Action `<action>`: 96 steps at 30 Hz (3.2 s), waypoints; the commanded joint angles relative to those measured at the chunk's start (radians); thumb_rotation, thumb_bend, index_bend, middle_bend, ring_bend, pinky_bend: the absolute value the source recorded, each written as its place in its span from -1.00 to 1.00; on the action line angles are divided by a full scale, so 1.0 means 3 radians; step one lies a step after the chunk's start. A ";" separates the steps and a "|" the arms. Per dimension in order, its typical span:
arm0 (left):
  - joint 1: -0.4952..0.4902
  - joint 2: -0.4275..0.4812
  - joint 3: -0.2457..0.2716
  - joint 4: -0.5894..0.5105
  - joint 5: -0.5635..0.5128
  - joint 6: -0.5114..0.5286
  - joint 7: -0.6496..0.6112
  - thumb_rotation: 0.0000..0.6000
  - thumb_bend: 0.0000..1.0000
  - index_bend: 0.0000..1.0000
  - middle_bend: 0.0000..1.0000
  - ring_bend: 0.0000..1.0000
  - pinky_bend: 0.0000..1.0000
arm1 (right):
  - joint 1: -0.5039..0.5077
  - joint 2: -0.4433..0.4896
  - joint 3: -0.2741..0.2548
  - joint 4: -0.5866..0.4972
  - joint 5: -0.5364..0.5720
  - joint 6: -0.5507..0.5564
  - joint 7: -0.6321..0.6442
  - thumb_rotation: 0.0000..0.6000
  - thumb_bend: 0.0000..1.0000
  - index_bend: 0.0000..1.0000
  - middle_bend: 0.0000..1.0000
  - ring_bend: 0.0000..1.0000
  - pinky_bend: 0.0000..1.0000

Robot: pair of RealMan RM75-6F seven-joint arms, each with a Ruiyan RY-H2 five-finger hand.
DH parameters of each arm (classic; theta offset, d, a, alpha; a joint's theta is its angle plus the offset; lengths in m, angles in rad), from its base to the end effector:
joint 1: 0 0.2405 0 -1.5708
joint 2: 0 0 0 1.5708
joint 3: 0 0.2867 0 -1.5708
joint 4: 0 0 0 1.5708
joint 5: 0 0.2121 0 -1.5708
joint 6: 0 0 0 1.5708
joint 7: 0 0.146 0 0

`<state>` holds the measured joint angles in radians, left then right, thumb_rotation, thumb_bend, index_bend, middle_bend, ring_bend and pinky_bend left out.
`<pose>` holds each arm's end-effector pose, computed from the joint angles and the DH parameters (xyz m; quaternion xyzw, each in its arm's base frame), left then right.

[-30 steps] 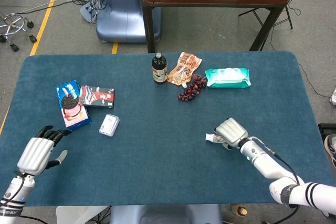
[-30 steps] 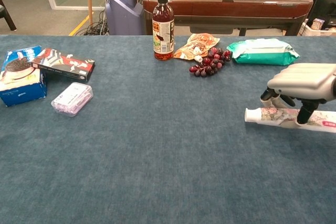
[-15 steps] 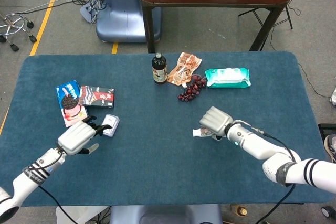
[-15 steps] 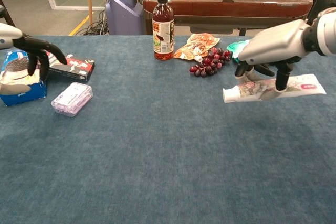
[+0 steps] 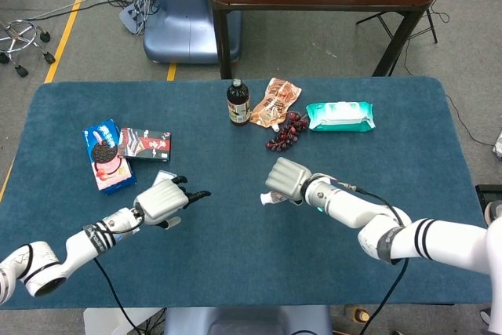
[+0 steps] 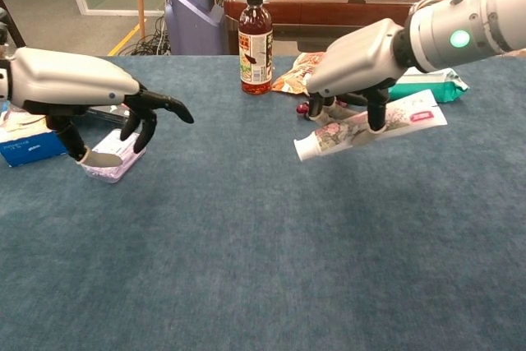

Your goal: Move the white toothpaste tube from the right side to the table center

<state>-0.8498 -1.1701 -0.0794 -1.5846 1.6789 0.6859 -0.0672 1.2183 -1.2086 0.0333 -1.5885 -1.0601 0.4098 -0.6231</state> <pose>-0.1588 0.3586 0.0552 -0.8894 -0.2369 -0.2850 0.2677 -0.0835 -0.4073 0.0278 0.9415 -0.0815 0.1249 0.3021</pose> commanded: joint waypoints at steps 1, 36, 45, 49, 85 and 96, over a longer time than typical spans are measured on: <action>-0.0106 -0.0063 -0.0027 0.0006 -0.0074 -0.0102 0.0072 1.00 -0.36 -0.84 -0.08 -0.09 -0.70 | 0.0104 -0.0072 -0.0024 0.0037 0.0058 0.0046 -0.0033 1.00 1.00 0.58 0.45 0.24 -0.15; -0.0506 -0.0342 -0.0019 -0.0023 -0.0741 -0.0349 0.0523 1.00 -0.37 -0.83 -0.05 -0.08 -0.70 | 0.0449 -0.0271 -0.0261 0.0066 0.0261 0.0396 0.0010 1.00 1.00 0.63 0.48 0.29 -0.15; -0.0551 -0.0331 0.0003 -0.0045 -0.0784 -0.0349 0.0542 1.00 -0.36 -0.83 -0.05 -0.08 -0.70 | 0.0541 -0.0381 -0.0285 0.0183 0.0318 0.0357 0.0004 1.00 1.00 0.63 0.48 0.29 -0.15; -0.0571 -0.0349 0.0010 -0.0052 -0.0799 -0.0346 0.0548 1.00 -0.37 -0.83 -0.05 -0.08 -0.70 | 0.0565 -0.0413 -0.0286 0.0204 0.0326 0.0373 0.0014 1.00 1.00 0.63 0.48 0.29 -0.15; -0.0620 -0.0410 0.0103 0.0020 -0.0955 -0.0316 0.0687 1.00 -0.37 -0.83 -0.05 -0.08 -0.70 | 0.0535 -0.0349 -0.0296 0.0103 0.0207 0.0438 0.0188 1.00 1.00 0.72 0.52 0.38 -0.15; -0.0634 -0.0426 0.0132 0.0000 -0.1029 -0.0342 0.0764 1.00 -0.36 -0.83 -0.05 -0.09 -0.70 | 0.0499 -0.0353 -0.0253 0.0095 0.0146 0.0489 0.0255 1.00 1.00 0.73 0.53 0.41 -0.15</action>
<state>-1.0398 -1.2979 -0.0401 -1.5844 1.3703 0.5833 0.1619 1.3696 -1.3143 -0.0438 -1.5595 -1.0144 0.5553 -0.5480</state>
